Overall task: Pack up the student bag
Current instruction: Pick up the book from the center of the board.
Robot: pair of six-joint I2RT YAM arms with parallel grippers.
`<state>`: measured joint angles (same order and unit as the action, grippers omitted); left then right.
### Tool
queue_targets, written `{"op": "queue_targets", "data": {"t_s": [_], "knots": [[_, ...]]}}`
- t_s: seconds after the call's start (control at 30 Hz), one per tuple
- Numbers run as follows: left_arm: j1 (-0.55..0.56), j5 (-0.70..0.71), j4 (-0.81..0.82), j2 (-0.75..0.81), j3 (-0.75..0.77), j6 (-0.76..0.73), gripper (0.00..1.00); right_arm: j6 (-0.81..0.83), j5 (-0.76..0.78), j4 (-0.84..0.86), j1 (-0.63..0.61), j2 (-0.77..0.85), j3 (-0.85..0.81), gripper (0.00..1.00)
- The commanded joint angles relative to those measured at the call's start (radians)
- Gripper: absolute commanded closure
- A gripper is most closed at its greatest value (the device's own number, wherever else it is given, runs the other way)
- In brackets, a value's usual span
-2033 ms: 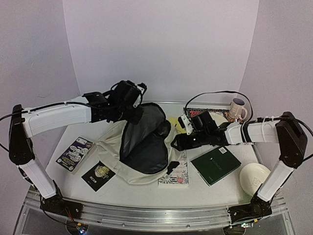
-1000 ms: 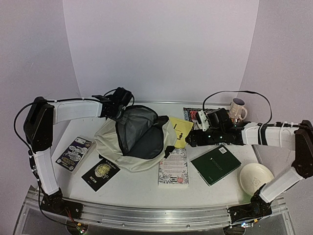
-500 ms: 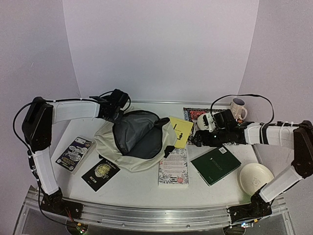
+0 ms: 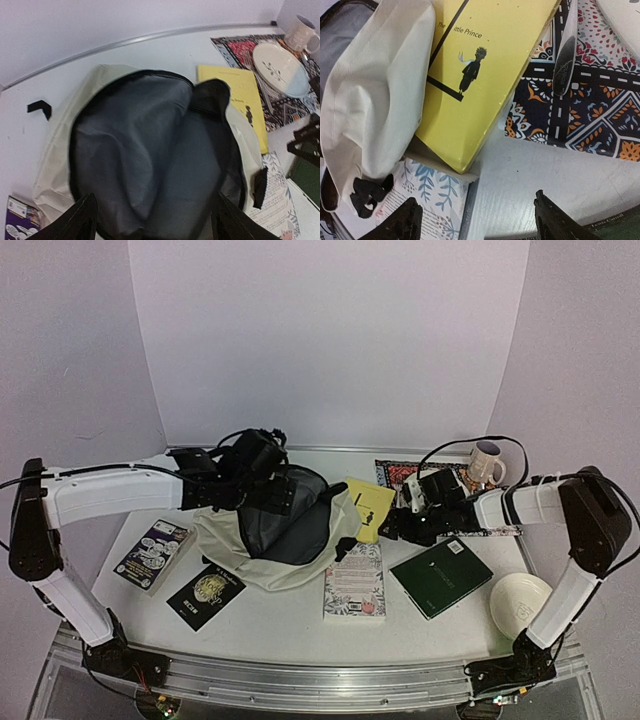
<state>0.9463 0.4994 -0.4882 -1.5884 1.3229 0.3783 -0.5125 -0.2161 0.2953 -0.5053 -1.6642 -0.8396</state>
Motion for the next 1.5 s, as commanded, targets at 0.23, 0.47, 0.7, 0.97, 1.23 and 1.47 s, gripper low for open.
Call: {"op": "queue_targets", "data": {"t_s": [0.23,0.47,0.7,0.97,1.23,1.47], "knots": [[0.031,-0.025,0.059,-0.2,-0.072,0.06,0.21,-0.089,-0.083,0.108,-0.003,-0.173,-0.123,0.34],[-0.055,-0.008,0.076,-0.267,-0.123,0.042,0.21,-0.078,-0.157,0.125,-0.013,-0.207,-0.122,0.36],[-0.153,0.039,0.084,-0.263,-0.178,0.023,0.21,-0.041,-0.232,0.094,-0.015,-0.131,-0.053,0.31],[-0.05,-0.006,0.081,-0.121,-0.149,0.074,0.19,-0.024,-0.258,0.05,-0.02,-0.009,0.064,0.24],[0.142,-0.129,0.082,-0.027,-0.124,0.267,0.18,-0.017,-0.311,0.024,-0.022,0.02,0.092,0.23],[0.291,-0.161,0.121,-0.094,-0.131,0.41,0.21,-0.028,-0.307,0.023,-0.043,0.011,0.096,0.25]]}}
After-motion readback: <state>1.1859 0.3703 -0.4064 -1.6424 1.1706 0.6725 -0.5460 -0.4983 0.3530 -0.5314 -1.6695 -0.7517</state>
